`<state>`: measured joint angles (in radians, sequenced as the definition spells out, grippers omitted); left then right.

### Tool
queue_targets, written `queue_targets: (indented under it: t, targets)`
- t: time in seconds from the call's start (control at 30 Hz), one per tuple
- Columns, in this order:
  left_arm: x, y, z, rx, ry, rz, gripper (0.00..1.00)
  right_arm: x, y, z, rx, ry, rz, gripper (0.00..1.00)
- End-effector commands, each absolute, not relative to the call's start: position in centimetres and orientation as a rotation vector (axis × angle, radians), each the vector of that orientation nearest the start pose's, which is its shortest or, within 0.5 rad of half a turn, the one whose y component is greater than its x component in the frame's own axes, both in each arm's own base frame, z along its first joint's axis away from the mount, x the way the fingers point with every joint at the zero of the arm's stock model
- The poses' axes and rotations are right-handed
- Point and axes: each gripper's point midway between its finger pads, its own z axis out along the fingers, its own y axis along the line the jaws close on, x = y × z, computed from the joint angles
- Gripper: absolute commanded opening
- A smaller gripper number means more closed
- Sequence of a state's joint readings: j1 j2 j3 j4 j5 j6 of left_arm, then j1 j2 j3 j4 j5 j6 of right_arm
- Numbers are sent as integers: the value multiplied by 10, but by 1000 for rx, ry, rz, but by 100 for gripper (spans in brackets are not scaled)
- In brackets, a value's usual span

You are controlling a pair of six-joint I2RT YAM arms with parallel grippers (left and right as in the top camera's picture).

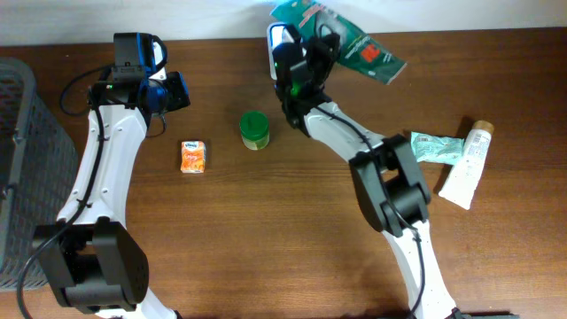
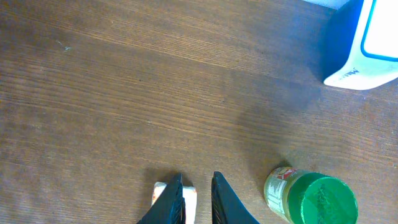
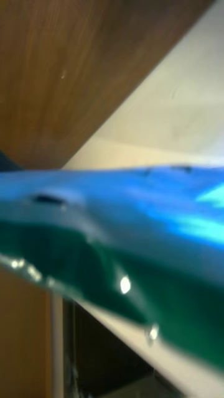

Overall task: Scan the item barcode
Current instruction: 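Hold the large pack's barcode up at the scanner with the right gripper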

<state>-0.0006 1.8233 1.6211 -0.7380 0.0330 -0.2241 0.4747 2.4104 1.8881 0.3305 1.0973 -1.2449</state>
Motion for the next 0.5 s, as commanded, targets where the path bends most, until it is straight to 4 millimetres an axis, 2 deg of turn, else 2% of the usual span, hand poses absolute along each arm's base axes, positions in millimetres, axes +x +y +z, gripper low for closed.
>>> queue_targets:
  t: [0.0,0.2,0.33,0.47]
  targets:
    - [483,-4,184,-258,2492,-125,15,585,127,287,-578,1747,-1454,4]
    - [483,-4,184,-258,2491,-125,15,551,137,289,-711,1908,-1075,4]
    - [484,-4,184,-257,2489,-125,15,518,139,303,-666,2003,-824,4]
    - [484,-4,184,-258,2488,-125,15,481,135,306,-607,2136,-546,4]
